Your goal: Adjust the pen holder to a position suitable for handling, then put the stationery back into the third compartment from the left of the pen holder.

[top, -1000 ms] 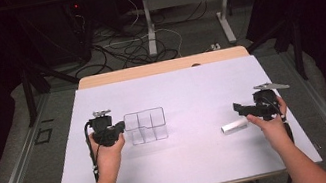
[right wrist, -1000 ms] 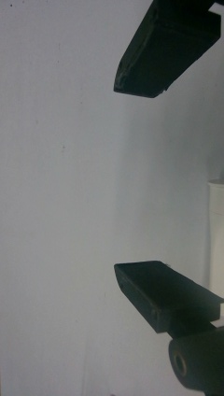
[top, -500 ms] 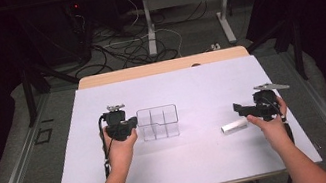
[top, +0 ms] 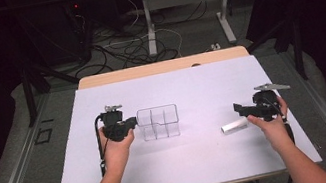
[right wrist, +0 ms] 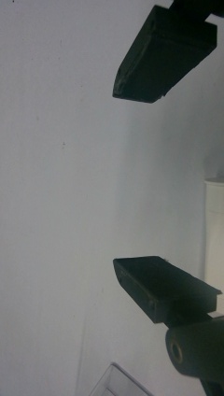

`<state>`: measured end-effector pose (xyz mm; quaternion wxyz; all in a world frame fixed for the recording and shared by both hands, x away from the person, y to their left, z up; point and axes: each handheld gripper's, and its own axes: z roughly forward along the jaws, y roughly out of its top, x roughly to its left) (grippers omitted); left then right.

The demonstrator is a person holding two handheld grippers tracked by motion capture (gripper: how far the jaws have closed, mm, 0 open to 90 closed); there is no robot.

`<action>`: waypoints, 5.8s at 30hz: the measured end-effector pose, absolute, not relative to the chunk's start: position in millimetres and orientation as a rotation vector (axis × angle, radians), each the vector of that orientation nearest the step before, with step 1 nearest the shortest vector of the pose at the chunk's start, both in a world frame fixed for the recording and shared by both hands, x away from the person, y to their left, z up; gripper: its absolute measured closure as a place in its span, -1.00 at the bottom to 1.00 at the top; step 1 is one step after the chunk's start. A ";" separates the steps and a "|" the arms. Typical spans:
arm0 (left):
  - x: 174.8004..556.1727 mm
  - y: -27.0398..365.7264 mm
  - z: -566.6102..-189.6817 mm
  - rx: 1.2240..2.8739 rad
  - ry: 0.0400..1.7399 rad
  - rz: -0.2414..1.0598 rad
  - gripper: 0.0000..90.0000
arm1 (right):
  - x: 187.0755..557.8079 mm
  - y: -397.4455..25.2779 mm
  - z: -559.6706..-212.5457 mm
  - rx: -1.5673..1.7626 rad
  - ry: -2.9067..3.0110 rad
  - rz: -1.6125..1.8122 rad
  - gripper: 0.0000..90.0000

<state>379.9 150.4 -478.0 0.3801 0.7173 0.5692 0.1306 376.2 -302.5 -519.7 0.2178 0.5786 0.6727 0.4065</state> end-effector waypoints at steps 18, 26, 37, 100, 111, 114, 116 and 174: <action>366.5 176.6 -485.2 1.794 1.366 0.319 0.24 | 374.1 -298.2 -515.9 1.533 1.910 1.117 -0.62; 361.6 187.5 -493.7 1.774 1.325 0.377 -0.05 | 373.7 -296.7 -514.8 1.506 1.924 1.112 -0.67; 355.3 197.6 -500.8 1.851 1.280 0.453 -0.35 | 370.7 -290.6 -509.7 1.432 1.961 1.112 -0.69; 343.3 200.3 -518.1 1.853 1.268 0.430 -0.85 | 380.9 -247.1 -502.4 -0.110 2.794 0.208 0.22; 343.9 200.4 -519.7 1.858 1.245 0.476 -1.00 | 384.8 -250.6 -515.9 -0.157 2.815 0.116 0.24; 343.9 200.2 -520.0 1.867 1.244 0.470 -1.00 | 386.8 -250.8 -517.1 -0.180 2.817 0.084 0.24; 344.0 199.8 -520.6 1.875 1.242 0.474 -1.00 | 387.6 -251.5 -518.7 -0.176 2.816 0.078 0.25; 344.1 197.7 -523.9 1.870 1.240 0.415 -1.00 | 359.0 -238.5 -518.3 -0.323 2.500 0.225 0.49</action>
